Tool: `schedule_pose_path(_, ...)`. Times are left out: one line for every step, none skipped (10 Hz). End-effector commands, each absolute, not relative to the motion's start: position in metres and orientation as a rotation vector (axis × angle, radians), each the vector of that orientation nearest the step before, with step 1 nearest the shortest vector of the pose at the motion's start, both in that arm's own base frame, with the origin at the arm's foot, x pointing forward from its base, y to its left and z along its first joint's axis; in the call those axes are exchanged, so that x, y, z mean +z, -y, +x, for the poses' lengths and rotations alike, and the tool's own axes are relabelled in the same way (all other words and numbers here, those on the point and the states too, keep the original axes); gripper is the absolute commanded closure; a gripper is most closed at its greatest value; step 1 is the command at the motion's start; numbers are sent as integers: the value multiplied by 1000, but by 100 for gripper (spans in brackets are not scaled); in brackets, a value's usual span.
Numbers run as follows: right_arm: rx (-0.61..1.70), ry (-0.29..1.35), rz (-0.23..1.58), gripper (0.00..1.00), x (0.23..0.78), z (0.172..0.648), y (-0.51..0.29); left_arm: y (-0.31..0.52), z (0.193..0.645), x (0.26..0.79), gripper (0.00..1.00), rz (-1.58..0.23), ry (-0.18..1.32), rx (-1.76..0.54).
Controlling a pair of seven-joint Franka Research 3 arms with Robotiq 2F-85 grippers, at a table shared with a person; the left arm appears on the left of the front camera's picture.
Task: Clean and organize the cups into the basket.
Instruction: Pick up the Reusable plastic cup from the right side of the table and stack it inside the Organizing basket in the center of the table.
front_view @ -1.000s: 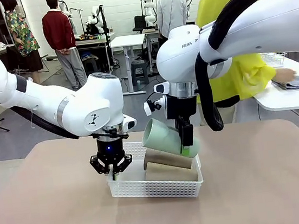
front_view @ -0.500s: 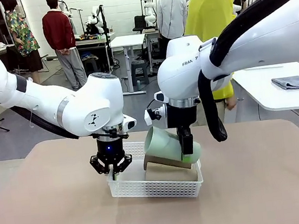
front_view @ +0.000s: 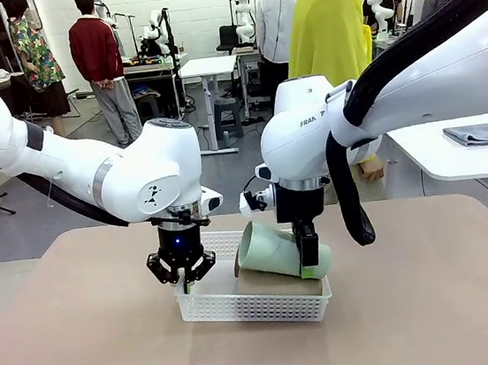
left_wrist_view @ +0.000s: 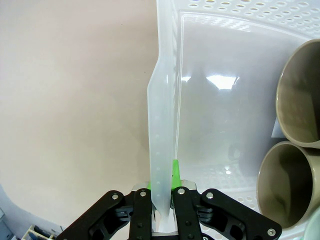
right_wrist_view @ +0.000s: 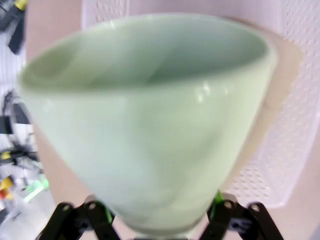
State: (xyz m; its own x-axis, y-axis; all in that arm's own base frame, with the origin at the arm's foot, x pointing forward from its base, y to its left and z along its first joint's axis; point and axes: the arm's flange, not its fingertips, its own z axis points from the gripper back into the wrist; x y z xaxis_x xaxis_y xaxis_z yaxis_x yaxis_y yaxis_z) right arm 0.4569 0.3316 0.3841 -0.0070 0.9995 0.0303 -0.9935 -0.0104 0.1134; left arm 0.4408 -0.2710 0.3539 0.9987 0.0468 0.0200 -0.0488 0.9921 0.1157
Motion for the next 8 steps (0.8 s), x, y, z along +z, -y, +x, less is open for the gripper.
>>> schedule_pose_path(1572,-49,100,20,375,457,-336,269,440,351,100,125,11,40)
schedule_pose_path(1572,-42,108,7,375,458,-337,269,440,351,100,125,11,40)
schedule_pose_path(1574,-37,109,0,376,458,-338,269,440,351,100,125,11,40)
schedule_pose_path(1574,-32,110,0,377,457,-338,269,440,351,100,125,11,40)
schedule_pose_path(1575,-26,108,0,379,456,-338,269,440,351,100,125,11,40)
schedule_pose_path(1576,-16,110,0,382,455,-337,269,440,351,100,125,11,40)
schedule_pose_path(1575,-7,116,0,384,454,-336,269,440,351,100,125,11,40)
schedule_pose_path(1575,0,119,0,385,454,-336,269,440,351,100,125,11,40)
